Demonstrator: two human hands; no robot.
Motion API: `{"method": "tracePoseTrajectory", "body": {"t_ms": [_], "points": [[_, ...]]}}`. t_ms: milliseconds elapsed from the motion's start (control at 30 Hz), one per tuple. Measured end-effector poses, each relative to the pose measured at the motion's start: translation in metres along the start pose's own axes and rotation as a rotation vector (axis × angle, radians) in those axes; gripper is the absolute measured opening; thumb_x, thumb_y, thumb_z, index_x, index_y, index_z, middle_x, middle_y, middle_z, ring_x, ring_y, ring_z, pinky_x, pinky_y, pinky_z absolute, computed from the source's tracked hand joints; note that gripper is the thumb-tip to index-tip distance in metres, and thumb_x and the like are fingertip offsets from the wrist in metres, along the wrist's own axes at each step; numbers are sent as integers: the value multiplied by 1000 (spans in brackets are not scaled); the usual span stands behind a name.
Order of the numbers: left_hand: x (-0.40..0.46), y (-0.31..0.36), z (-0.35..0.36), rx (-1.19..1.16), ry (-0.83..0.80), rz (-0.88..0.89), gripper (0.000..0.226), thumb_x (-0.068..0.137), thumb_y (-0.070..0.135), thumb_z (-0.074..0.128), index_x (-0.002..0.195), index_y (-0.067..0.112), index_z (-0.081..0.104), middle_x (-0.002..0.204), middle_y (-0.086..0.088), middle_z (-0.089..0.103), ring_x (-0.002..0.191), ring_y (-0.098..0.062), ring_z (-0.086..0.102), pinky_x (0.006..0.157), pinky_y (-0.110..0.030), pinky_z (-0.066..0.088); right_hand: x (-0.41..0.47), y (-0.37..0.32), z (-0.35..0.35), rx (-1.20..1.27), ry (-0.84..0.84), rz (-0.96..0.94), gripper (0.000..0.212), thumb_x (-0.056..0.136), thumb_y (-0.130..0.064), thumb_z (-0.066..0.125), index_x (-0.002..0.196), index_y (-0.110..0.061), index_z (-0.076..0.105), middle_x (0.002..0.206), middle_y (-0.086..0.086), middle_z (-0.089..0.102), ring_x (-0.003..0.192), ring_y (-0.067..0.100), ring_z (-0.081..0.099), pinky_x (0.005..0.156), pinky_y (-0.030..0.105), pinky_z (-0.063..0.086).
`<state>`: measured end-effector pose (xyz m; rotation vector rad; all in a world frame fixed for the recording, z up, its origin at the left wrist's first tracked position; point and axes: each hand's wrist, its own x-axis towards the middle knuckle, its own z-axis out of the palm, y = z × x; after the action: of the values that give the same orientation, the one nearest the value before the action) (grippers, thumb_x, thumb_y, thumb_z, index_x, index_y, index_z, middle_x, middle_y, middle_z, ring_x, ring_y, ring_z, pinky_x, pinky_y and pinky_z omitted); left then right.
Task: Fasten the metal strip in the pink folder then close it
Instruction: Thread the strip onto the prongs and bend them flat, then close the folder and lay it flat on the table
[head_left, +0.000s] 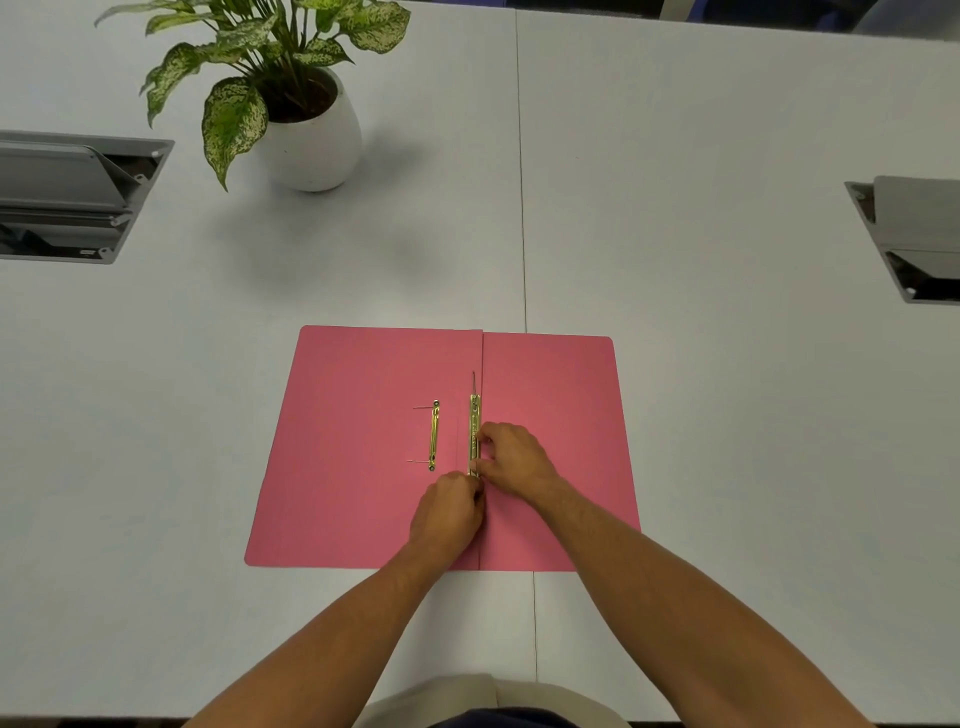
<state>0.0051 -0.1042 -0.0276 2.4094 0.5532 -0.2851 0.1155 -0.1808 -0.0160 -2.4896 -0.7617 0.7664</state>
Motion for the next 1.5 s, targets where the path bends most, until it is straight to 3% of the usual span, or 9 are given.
{"method": "tracePoseTrajectory", "body": {"t_ms": [333,533,700,767,867,1000,1100,1300,1500], "points": [[-6,-5,-1,55,55,14,25,92,14,42,91,1,64,88,-18,64,77,-36,61,61,-36,40,-2,-2,-2,-12,-5,3,27,79,-22,73,100,-10,60,99,9,66,87,26,59,69,32,46],[-11,-21,-6,15,96,-7,20,90,25,51,85,12,67,85,-5,65,78,-24,57,63,-32,44,-5,3,1,27,17,7,31,80,-21,73,106,-10,61,101,10,66,88,24,57,71,31,45],[-12,-53,-21,-33,392,-216,19,86,30,64,95,16,72,100,-8,65,96,-26,51,82,-37,40,-15,5,6,146,107,91,28,89,-10,60,116,-5,62,107,14,69,90,24,63,81,32,52],[-9,-64,-31,-23,437,-339,36,82,37,68,112,17,67,116,-12,59,111,-31,47,93,-43,36,-18,1,9,256,141,171,31,90,-12,60,120,-4,60,114,13,68,96,22,65,90,29,50],[-4,-76,-39,46,345,-361,60,80,52,64,132,23,52,141,-10,45,134,-32,32,107,-51,26,-19,-7,15,390,179,270,30,87,-12,65,117,-5,63,106,11,71,87,15,64,82,19,48],[-1,-78,-40,114,239,-326,66,84,60,52,141,31,41,154,-9,33,143,-31,21,113,-57,18,-18,-11,19,536,198,390,25,81,-9,71,106,-9,67,94,8,73,82,18,68,80,28,57],[0,-73,-38,125,200,-301,66,84,61,51,143,32,39,156,-7,29,145,-31,18,115,-59,15,-15,-10,18,569,180,417,18,78,-3,71,95,-10,71,90,9,74,83,19,70,82,37,59],[7,-53,-32,68,154,-231,64,87,53,52,145,31,36,159,-5,26,148,-29,14,118,-56,10,-17,2,1,543,228,437,20,77,4,66,94,-6,71,87,11,74,74,17,68,71,22,53],[8,-51,-35,50,257,-369,67,79,48,65,136,20,45,149,-13,37,140,-33,28,114,-56,22,-28,47,-20,527,300,482,21,77,5,65,93,-7,72,84,11,75,76,21,71,78,39,61]]}}
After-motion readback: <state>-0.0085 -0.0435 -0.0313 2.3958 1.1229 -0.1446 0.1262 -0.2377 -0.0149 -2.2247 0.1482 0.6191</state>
